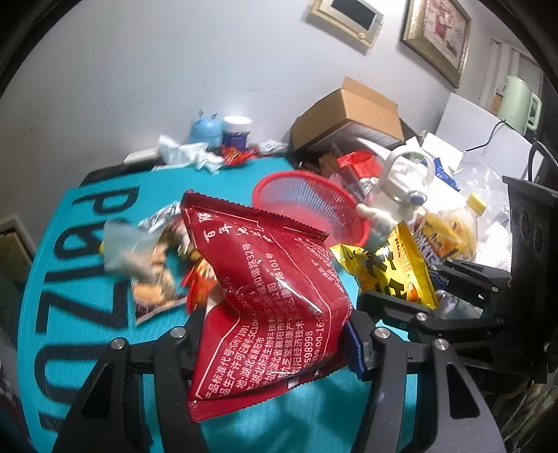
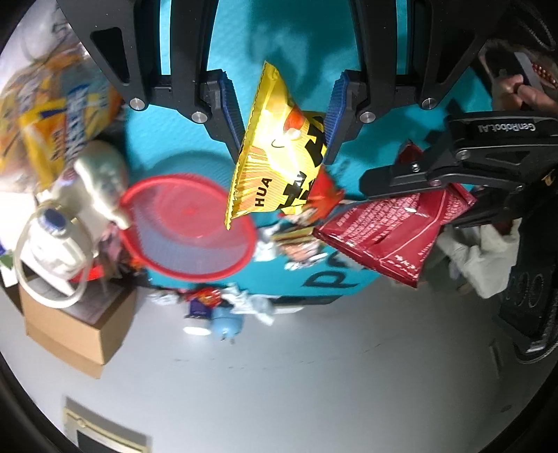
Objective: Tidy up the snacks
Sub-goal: 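Lift both bags and carry them toward the red mesh basket, then open both tools to drop the red and yellow bags into the basket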
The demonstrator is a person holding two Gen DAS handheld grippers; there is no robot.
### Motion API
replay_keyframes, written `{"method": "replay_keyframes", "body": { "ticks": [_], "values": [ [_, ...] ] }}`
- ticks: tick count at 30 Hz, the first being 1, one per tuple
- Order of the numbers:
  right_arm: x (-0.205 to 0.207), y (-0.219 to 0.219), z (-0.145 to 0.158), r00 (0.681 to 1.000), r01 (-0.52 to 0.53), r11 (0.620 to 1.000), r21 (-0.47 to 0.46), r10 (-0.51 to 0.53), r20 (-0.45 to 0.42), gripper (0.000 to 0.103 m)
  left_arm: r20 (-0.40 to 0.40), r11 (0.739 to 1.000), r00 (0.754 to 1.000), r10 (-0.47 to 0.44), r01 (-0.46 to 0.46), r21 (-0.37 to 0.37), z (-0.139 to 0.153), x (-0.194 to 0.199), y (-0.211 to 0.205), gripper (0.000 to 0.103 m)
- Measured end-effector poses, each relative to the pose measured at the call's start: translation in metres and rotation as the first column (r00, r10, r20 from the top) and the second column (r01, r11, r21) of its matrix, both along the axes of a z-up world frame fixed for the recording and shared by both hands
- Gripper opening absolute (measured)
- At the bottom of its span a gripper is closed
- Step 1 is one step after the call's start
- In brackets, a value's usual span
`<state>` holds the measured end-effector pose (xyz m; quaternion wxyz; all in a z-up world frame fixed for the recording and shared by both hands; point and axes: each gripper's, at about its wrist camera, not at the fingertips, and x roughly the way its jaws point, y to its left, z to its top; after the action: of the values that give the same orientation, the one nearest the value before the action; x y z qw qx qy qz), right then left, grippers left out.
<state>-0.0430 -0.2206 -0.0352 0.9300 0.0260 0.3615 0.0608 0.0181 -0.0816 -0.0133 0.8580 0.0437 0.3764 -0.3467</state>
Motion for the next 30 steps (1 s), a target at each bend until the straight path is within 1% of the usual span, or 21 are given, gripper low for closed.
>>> {"method": "replay_keyframes", "body": {
  "ticks": [7,12,14,18,23,26,30],
  "values": [
    [0.022,-0.025,0.026,0.996,0.074,0.996,-0.056,-0.071,0.053,0.042,0.067,0.999,0.997,-0.048,0.049,-0.008,0.023,0.027,-0.025,0.058],
    [0.044,-0.036,0.037,0.992,0.109,0.991,-0.079,-0.103,0.075,0.043,0.068,0.997,0.995,-0.076,0.077,-0.008,0.030,0.050,-0.042,0.058],
    [0.053,-0.040,0.038,0.989,0.129,0.988,-0.088,-0.122,0.083,0.043,0.083,0.996,0.993,-0.086,0.086,-0.004,0.034,0.062,-0.049,0.058],
    [0.073,-0.049,0.038,0.979,0.194,0.975,-0.113,-0.185,0.087,0.043,0.120,0.996,0.988,-0.093,0.092,0.013,0.038,0.077,-0.062,0.058],
    [0.094,-0.058,0.033,0.956,0.288,0.946,-0.148,-0.276,0.098,0.043,0.132,0.993,0.984,-0.117,0.115,0.021,0.034,0.100,-0.079,0.058],
    [0.104,-0.065,0.026,0.940,0.339,0.924,-0.179,-0.326,0.095,0.043,0.125,0.992,0.984,-0.127,0.124,0.036,0.026,0.115,-0.091,0.058],
    [0.116,-0.079,0.016,0.926,0.377,0.908,-0.184,-0.370,0.072,0.043,0.111,0.989,0.983,-0.146,0.141,0.055,0.014,0.130,-0.108,0.058]
  ]
}}
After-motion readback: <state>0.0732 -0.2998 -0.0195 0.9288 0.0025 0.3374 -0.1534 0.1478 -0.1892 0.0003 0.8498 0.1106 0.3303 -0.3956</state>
